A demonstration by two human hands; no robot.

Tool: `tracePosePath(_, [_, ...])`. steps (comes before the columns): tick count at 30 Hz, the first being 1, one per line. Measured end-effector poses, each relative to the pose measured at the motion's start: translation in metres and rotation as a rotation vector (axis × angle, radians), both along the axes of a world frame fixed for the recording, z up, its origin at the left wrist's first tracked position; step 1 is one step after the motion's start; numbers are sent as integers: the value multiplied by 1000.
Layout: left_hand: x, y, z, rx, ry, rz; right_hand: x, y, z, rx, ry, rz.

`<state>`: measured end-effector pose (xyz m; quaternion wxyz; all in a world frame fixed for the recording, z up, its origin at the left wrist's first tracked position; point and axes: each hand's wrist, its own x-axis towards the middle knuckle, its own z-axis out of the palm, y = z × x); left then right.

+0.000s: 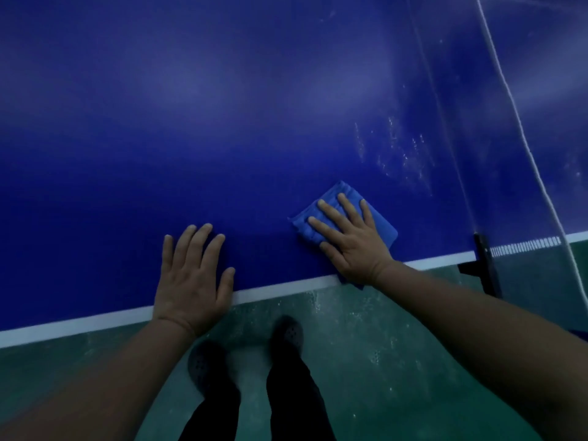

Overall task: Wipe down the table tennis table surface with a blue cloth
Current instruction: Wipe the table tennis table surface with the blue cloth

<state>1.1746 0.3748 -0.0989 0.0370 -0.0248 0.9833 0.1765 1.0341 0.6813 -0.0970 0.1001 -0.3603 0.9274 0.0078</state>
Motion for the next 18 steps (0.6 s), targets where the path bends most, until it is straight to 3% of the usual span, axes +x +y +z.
tracePosePath(9, [-148,16,2,12,47,119,-130,-3,-2,-58,11,346])
tracePosePath(18, [-314,6,-2,-57,66,328,-305,-52,-5,-109,18,526])
